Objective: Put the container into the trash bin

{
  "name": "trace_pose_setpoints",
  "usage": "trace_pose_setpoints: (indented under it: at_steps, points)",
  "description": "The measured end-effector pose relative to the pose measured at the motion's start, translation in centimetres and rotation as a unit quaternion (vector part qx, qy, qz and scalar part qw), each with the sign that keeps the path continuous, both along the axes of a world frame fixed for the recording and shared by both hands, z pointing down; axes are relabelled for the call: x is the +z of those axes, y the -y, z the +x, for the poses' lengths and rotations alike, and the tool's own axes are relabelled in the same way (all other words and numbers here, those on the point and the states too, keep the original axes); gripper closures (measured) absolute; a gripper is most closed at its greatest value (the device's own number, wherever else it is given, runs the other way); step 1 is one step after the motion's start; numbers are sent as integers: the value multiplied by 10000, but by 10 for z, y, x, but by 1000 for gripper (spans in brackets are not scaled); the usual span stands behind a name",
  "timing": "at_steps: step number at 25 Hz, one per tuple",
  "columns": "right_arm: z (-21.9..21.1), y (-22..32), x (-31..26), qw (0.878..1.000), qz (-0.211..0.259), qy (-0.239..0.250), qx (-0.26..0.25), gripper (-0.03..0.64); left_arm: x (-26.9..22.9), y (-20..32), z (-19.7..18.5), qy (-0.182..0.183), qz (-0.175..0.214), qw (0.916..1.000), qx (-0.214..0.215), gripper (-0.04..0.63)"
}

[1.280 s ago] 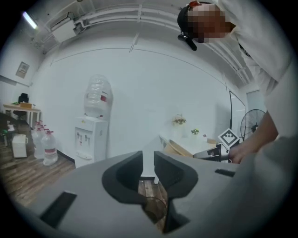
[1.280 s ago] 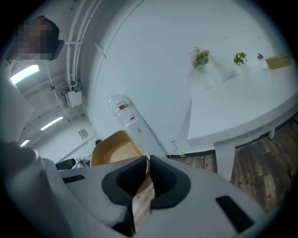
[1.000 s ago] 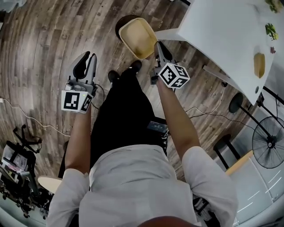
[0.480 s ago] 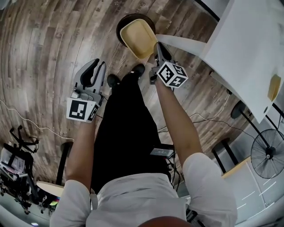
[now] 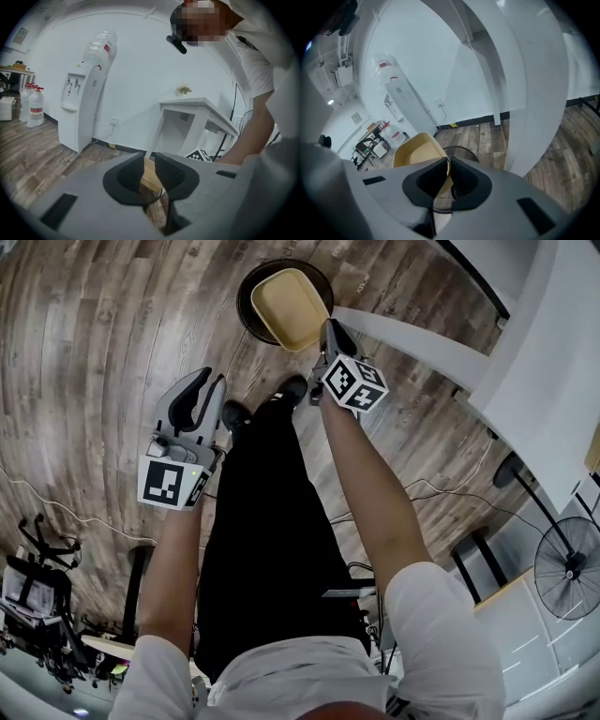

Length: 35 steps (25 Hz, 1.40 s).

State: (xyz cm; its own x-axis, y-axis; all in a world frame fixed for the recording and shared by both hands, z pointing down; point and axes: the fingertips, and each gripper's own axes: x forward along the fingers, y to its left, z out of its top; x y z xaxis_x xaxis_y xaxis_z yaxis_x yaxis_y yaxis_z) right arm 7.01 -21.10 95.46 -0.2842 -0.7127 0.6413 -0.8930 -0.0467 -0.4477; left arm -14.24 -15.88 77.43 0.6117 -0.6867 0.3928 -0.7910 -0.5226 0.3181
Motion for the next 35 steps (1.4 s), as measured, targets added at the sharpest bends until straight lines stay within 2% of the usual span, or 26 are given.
trace_pose_setpoints:
  at_steps: [8,13,16,17,18,19,23,26,29,32,35]
  points:
    - [8,-11,57,9996,-59,-258,-10,572,40,-10,1,27,-194,9997,137,518]
    - [6,-11,66,9997,29,-249,65,571,52,-17,0,26,-277,9995,175,518]
    - [3,-6,62,9997,171,-81,175,569,50,-17,3,6,-282,9994,186,518]
    - [3,-5,61,9995,203,-10,246,561,49,-16,4,-2,-270,9995,191,518]
    - [4,-4,61,9993,192,37,327,504,47,-14,4,-12,-245,9995,194,518]
    - [4,-4,62,9991,143,52,403,482,45,-11,4,-22,-209,9996,191,518]
    - [-1,-13,53,9993,-9,31,364,480,30,-5,3,-53,-75,9998,155,518]
    - [-11,-20,23,9999,101,56,61,471,7,-5,5,-52,29,9998,175,518]
    - [-26,-22,-30,9987,401,61,-310,471,-29,-4,4,-64,240,9995,217,518]
    - [-47,-18,-108,9927,917,14,-784,471,-76,-3,0,-53,510,9983,259,518]
    - [-66,-21,-200,9813,1498,-25,-1206,471,-129,-7,-8,-63,708,9972,215,518]
